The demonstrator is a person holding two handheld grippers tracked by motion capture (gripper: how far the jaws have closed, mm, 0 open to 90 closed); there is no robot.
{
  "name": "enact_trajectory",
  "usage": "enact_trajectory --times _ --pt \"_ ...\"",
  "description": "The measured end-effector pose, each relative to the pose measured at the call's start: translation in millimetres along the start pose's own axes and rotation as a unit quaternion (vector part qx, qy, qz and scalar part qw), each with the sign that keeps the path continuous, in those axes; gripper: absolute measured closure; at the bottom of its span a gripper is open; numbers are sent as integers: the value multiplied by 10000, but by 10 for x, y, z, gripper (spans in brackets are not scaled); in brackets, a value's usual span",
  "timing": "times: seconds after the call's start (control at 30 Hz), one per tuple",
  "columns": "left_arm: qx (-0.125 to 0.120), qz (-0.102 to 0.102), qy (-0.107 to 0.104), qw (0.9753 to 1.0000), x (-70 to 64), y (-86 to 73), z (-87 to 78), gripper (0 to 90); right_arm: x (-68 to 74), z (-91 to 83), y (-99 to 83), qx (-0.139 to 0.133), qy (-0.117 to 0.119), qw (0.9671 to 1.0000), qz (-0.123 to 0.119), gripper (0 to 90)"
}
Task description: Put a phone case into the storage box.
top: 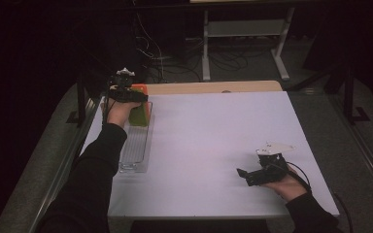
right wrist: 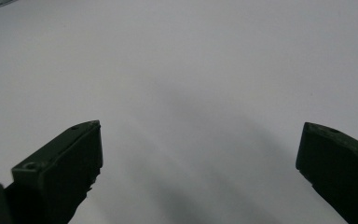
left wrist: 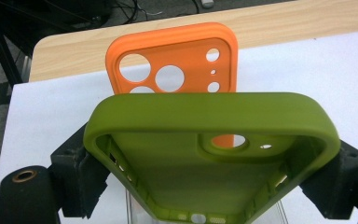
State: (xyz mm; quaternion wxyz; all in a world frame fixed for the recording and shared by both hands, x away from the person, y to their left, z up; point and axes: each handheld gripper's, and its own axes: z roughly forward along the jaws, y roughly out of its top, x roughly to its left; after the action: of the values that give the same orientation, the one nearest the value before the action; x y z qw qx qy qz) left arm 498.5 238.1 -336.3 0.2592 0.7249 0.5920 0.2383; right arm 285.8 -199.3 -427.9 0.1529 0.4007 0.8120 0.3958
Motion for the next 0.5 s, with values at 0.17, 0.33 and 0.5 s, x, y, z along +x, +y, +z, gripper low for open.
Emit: enact_trajectory --times 0.17,0.33,0.5 --pt "22 16 126 9999 -7 -14 44 133 3 2 0 21 14 10000 -5 0" --pt "30 38 216 9998 9 -51 100 130 2 0 0 16 21 10000 -19 0" --pt "-27 -9 218 9998 16 -84 144 124 5 0 1 17 34 10000 -28 0"
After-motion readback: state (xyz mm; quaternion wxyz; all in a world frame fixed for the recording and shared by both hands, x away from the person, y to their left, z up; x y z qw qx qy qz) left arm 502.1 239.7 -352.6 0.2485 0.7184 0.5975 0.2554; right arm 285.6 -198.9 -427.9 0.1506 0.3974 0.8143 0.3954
